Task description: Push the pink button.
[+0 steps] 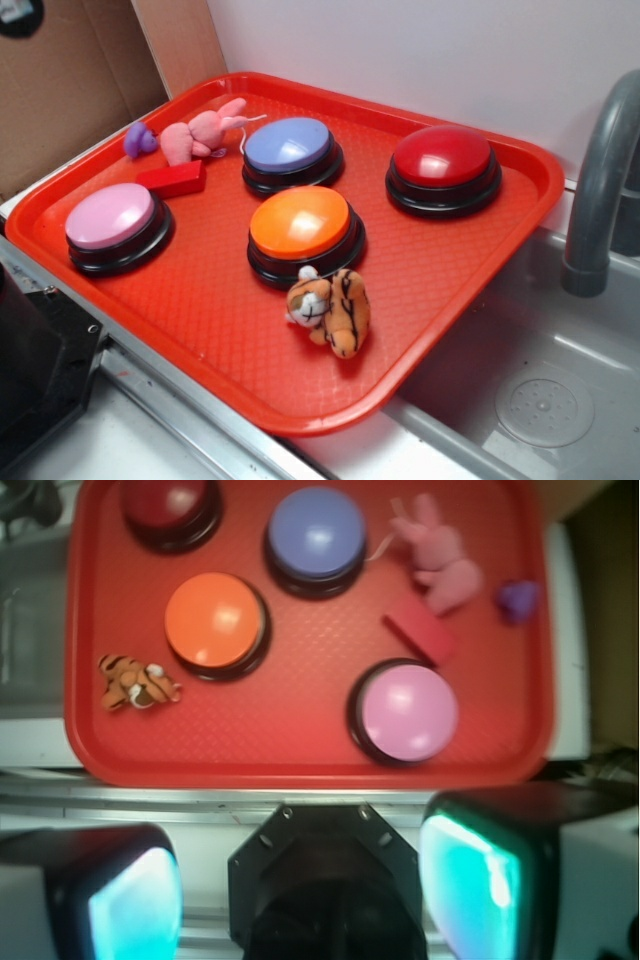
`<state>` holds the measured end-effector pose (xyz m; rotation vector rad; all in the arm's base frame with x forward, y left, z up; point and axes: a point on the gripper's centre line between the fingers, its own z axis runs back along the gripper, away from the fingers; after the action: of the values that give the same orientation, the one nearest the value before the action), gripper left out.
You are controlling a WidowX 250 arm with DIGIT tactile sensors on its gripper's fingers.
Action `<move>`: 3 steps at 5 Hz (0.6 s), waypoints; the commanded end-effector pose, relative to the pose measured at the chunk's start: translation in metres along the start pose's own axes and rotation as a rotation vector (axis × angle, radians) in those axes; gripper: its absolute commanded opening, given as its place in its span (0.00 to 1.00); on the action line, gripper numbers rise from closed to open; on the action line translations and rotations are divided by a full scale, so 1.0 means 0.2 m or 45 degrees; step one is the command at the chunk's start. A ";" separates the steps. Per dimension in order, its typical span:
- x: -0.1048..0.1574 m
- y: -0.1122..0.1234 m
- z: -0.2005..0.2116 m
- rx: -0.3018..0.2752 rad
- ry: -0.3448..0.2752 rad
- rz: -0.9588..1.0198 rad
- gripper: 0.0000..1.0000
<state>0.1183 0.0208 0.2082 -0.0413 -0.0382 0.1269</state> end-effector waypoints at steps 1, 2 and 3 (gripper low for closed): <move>0.07 0.25 -0.19 -0.010 0.044 0.117 1.00; 0.19 0.30 -0.34 0.043 0.048 0.034 1.00; 0.22 0.31 -0.52 0.155 0.051 -0.105 1.00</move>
<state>0.1531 0.0806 0.0967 0.0597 0.0430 0.0612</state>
